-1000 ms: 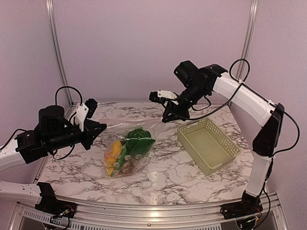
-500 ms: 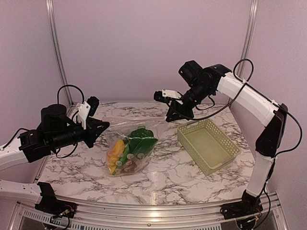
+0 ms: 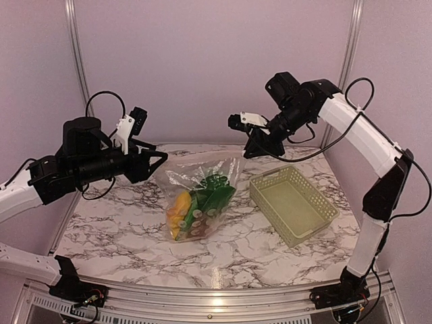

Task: Place the food in the zip-top bag and seal the zipper
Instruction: Zip the zipper on the zipper food storage bag, then pass from the right arm to the left

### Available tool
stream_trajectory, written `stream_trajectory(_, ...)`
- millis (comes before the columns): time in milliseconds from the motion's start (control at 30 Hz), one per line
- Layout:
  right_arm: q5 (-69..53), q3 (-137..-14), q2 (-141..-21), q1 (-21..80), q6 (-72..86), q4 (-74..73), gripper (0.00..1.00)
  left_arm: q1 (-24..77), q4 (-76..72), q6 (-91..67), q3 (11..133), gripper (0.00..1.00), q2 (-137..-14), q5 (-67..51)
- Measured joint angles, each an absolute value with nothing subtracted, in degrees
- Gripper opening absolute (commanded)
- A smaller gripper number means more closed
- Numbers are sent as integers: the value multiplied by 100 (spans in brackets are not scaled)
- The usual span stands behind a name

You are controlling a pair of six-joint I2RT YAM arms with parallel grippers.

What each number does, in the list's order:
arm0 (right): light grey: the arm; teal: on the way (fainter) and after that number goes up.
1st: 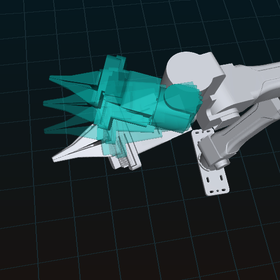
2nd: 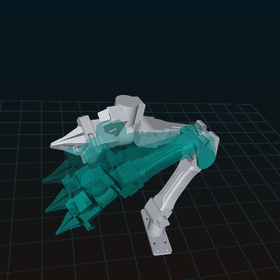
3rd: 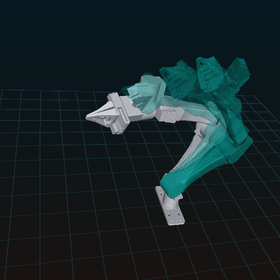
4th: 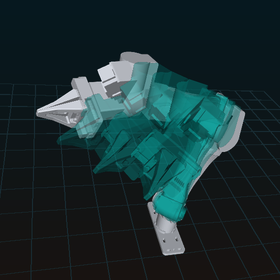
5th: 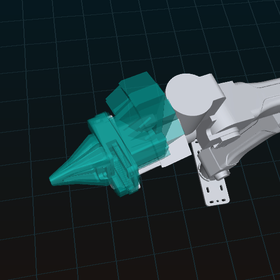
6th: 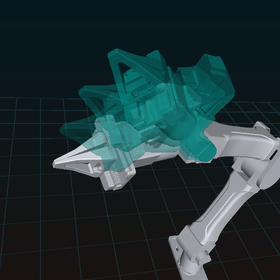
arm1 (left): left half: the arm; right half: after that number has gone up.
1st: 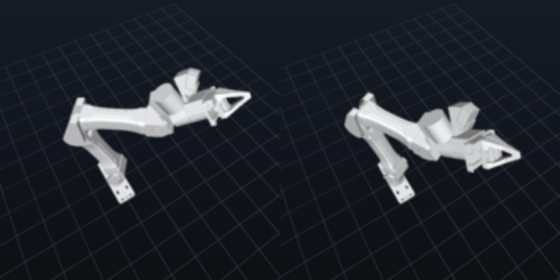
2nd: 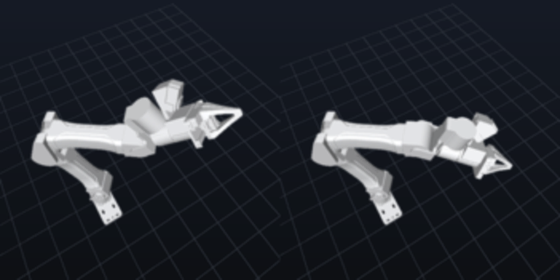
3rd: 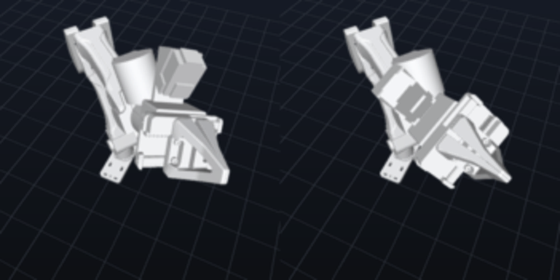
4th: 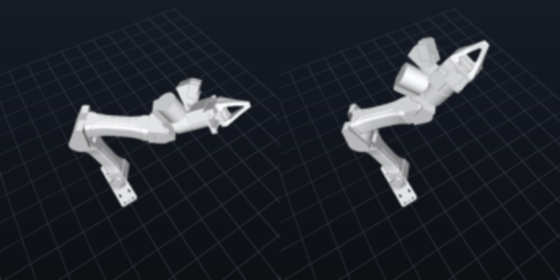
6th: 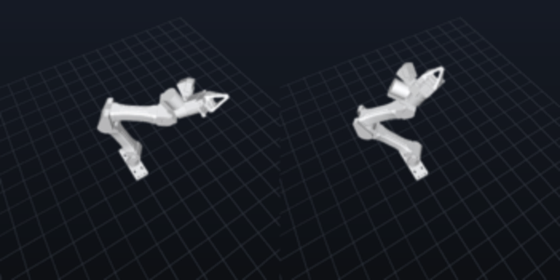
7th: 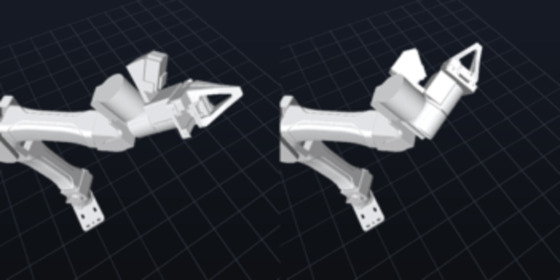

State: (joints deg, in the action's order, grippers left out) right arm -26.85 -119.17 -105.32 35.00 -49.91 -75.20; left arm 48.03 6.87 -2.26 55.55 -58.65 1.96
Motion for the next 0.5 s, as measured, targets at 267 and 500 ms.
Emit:
stream_trajectory(267, -2502, -12573, -10512, 3721, -4952, -7607, 10, 4875, 1439, 10, 7607, 76, -6910, -224)
stream_trajectory(500, -2390, -12573, -10508, 3922, -4908, -7620, 10, 5214, 1577, 108, 8700, 80, -8182, -626)
